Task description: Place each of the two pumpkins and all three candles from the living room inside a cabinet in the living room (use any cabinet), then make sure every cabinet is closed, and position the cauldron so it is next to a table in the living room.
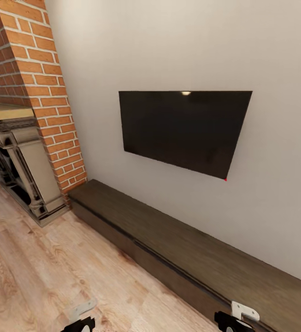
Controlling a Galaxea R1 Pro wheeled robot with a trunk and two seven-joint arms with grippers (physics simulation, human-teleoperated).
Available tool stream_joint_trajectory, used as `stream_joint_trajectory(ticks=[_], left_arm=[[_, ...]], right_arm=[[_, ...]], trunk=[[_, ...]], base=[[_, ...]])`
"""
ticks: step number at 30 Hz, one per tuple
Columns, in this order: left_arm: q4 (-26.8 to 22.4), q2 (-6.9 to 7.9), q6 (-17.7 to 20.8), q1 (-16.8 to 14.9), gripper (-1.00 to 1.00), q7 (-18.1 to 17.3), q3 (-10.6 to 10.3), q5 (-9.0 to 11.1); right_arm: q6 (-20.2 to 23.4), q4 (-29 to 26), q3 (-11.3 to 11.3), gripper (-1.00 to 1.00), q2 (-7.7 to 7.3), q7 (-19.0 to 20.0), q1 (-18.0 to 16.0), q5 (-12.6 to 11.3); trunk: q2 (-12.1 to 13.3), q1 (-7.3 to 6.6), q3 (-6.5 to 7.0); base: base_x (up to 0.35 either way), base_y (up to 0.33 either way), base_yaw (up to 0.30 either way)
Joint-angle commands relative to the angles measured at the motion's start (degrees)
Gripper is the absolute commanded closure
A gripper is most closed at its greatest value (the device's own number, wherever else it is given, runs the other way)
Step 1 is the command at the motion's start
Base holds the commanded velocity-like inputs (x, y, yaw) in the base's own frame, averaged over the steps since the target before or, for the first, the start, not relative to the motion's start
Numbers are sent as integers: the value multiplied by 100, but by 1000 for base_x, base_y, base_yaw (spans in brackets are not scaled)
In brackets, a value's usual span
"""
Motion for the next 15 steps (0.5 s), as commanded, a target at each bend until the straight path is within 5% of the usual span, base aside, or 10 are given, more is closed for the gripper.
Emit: stream_joint_trajectory(ticks=[1,6,15], left_arm=[[-8,3,20,-5,-100,46,-28,37],[-8,6,20,-5,-100,45,-30,33],[-8,4,20,-5,-100,46,-27,32]], right_arm=[[18,-12,95,-100,-8,-55,-2,-45],[12,-12,499,-100,-7,-69,-9,-45],[47,96,567,-100,-1,-66,-22,-56]], trunk=[[-8,2,-14],[-8,2,-44],[-8,2,-89]], base=[[0,0,252],[0,0,216],[0,0,208]])
